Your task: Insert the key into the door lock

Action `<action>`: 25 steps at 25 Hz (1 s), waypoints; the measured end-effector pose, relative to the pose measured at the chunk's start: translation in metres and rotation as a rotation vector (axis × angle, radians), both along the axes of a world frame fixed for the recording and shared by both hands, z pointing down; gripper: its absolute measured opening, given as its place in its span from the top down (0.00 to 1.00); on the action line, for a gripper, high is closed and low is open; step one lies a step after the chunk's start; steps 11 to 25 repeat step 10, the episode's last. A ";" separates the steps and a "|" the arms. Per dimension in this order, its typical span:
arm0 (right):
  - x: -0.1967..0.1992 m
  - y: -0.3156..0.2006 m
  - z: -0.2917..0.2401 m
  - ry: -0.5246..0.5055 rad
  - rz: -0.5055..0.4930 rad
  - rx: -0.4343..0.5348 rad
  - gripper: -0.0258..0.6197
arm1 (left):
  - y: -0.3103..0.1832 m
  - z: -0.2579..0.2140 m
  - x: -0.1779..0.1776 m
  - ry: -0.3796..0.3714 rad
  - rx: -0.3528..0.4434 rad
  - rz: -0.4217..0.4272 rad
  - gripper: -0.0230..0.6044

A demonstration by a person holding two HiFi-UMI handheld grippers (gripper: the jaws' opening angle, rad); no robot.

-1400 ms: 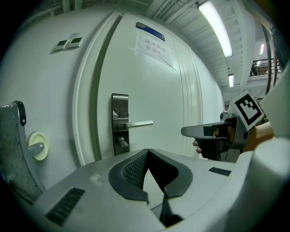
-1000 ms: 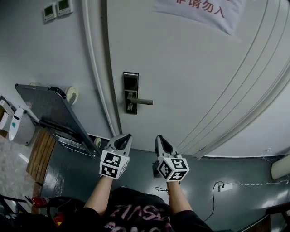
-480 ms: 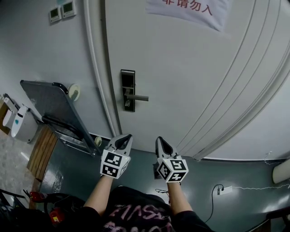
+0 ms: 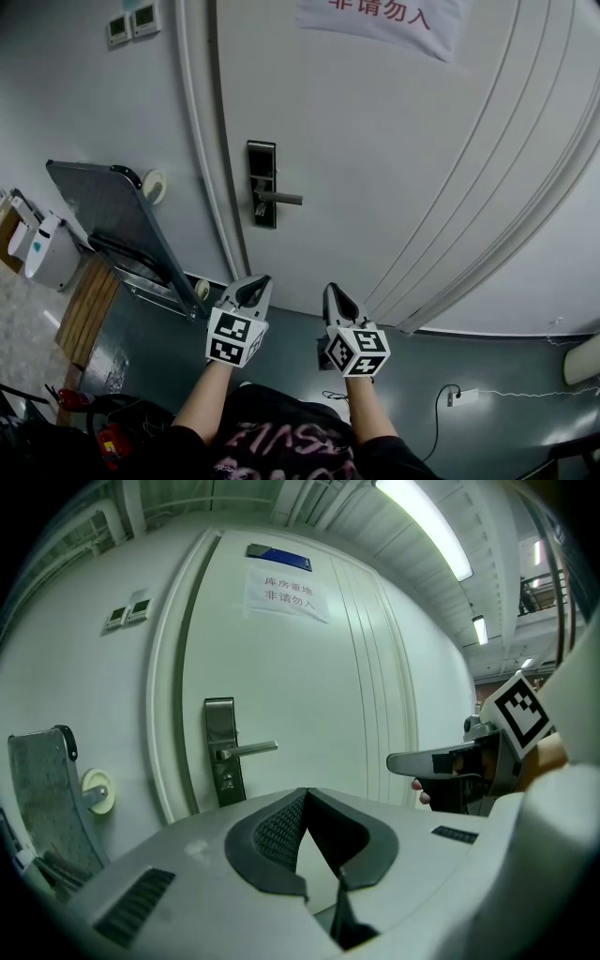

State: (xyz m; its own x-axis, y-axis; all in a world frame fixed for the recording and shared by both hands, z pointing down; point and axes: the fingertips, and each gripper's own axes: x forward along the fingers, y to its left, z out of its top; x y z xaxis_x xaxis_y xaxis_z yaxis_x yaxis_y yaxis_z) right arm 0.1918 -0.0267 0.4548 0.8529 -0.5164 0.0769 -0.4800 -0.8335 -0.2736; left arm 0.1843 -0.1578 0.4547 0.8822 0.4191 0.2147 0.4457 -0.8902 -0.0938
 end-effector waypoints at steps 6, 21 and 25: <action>0.004 0.006 0.001 0.005 0.011 -0.001 0.86 | 0.000 0.002 0.003 -0.001 -0.001 -0.006 0.94; 0.005 0.008 0.007 -0.003 0.016 -0.013 0.86 | 0.001 0.005 0.005 -0.004 -0.002 -0.001 0.94; 0.005 0.008 0.007 -0.003 0.016 -0.013 0.86 | 0.001 0.005 0.005 -0.004 -0.002 -0.001 0.94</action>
